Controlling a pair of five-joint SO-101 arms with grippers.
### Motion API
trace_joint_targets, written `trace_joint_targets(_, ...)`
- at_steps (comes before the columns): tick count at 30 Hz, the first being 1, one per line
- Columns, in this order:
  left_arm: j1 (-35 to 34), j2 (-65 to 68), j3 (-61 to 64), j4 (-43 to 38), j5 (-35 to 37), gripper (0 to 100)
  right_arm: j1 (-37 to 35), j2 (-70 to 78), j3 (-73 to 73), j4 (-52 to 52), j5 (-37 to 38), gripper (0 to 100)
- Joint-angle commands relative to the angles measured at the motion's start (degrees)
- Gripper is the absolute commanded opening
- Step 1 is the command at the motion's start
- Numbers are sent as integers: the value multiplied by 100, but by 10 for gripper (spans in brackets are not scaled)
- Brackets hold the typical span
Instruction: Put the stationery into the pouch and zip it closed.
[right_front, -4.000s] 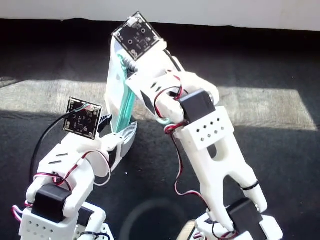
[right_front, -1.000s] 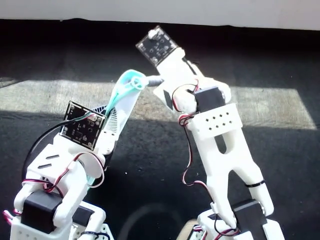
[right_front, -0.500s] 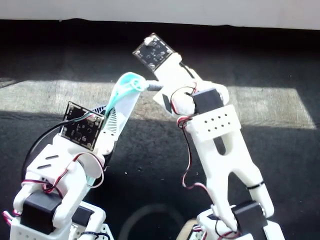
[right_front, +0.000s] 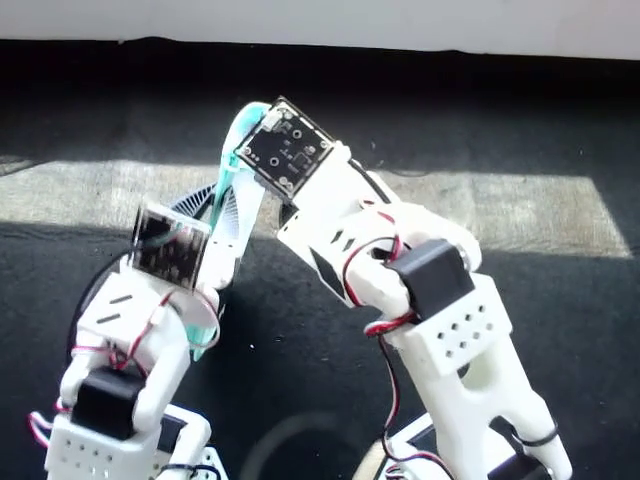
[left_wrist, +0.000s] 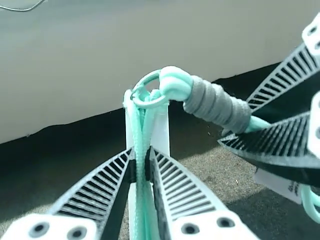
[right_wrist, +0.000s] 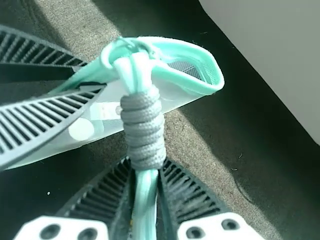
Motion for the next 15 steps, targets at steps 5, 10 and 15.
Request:
trace_joint_targets(5, -22, 4, 462, -62, 79, 10, -66, -119, -110, 365, -62, 6)
trace_joint_targets(10, -22, 4, 224, 448, 79, 10, -127, -277, 136, 664, -62, 9)
trace_joint_targets(15, -22, 4, 66, 958, 53, 10, -532, -532, 382, 769, -70, 29)
